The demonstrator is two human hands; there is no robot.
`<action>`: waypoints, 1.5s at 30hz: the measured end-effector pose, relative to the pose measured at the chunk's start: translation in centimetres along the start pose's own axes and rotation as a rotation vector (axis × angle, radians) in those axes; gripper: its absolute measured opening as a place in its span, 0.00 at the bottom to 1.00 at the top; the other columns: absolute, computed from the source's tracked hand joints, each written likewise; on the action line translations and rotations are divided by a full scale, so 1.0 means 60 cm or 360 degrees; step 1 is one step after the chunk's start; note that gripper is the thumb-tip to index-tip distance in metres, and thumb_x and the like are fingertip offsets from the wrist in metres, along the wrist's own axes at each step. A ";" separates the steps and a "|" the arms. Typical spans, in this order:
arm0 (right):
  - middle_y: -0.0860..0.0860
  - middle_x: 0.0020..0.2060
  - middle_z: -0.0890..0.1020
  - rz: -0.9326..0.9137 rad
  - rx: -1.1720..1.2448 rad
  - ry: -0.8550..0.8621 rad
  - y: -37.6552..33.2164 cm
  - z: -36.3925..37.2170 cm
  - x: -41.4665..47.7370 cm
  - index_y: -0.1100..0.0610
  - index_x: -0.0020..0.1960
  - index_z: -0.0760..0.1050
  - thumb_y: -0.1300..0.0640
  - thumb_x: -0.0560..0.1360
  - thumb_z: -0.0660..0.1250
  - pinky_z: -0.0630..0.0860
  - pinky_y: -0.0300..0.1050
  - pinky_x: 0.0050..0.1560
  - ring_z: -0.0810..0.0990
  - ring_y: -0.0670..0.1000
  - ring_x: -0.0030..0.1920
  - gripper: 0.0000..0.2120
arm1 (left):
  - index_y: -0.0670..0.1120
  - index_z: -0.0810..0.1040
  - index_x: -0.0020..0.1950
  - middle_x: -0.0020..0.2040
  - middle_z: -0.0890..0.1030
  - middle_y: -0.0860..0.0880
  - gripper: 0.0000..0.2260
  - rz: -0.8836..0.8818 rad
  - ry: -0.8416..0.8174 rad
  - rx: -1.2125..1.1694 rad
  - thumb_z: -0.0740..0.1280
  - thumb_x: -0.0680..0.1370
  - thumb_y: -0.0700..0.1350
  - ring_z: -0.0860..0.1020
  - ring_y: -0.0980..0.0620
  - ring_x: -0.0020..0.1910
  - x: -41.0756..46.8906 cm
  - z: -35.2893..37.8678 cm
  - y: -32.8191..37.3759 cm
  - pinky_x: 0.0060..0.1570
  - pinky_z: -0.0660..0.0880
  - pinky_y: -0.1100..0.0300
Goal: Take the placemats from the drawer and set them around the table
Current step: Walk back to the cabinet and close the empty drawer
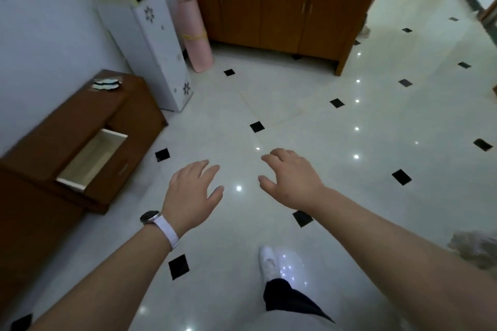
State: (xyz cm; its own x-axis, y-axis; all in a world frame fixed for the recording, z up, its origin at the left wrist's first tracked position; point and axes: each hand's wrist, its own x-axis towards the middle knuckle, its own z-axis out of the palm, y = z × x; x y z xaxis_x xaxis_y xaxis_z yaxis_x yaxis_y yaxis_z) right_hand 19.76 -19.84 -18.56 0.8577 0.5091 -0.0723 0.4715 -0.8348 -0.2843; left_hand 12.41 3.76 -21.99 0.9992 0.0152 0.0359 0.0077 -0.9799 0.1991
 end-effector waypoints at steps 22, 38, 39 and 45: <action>0.52 0.67 0.72 -0.0980 -0.0010 -0.0300 -0.155 0.025 0.475 0.54 0.71 0.69 0.42 0.78 0.59 0.69 0.52 0.64 0.70 0.55 0.66 0.25 | 0.46 0.77 0.64 0.64 0.78 0.43 0.23 -0.0983 0.0084 0.0257 0.58 0.76 0.57 0.76 0.42 0.62 0.104 -0.061 -0.233 0.60 0.72 0.44; 0.53 0.66 0.73 -0.1125 -0.0266 -0.0539 -0.481 0.211 0.775 0.54 0.70 0.69 0.42 0.78 0.59 0.70 0.52 0.61 0.71 0.55 0.65 0.25 | 0.44 0.78 0.63 0.60 0.78 0.41 0.24 -0.1236 0.0084 -0.0021 0.59 0.74 0.56 0.77 0.40 0.57 0.131 0.004 -0.694 0.55 0.73 0.45; 0.53 0.66 0.73 -0.1129 -0.0267 -0.0545 -0.501 0.217 0.791 0.54 0.70 0.69 0.42 0.78 0.59 0.70 0.52 0.61 0.70 0.55 0.65 0.25 | 0.44 0.78 0.63 0.60 0.78 0.41 0.24 -0.1235 0.0103 -0.0021 0.59 0.74 0.55 0.76 0.40 0.57 0.133 0.002 -0.717 0.55 0.73 0.46; 0.54 0.64 0.74 -0.1176 -0.0290 -0.0555 -0.583 0.265 0.868 0.55 0.69 0.71 0.42 0.77 0.60 0.71 0.52 0.58 0.72 0.56 0.63 0.25 | 0.44 0.77 0.63 0.58 0.79 0.43 0.24 -0.1301 0.0152 -0.0050 0.59 0.73 0.54 0.76 0.41 0.56 0.138 0.009 -0.807 0.53 0.72 0.48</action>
State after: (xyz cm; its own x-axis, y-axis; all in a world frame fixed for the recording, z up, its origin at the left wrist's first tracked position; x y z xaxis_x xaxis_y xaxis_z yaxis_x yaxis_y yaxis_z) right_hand 44.69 39.23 -27.56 0.2161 0.9494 -0.2280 0.9390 -0.2661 -0.2180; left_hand 20.31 51.25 -31.87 0.6713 0.7395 -0.0495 0.7288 -0.6464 0.2259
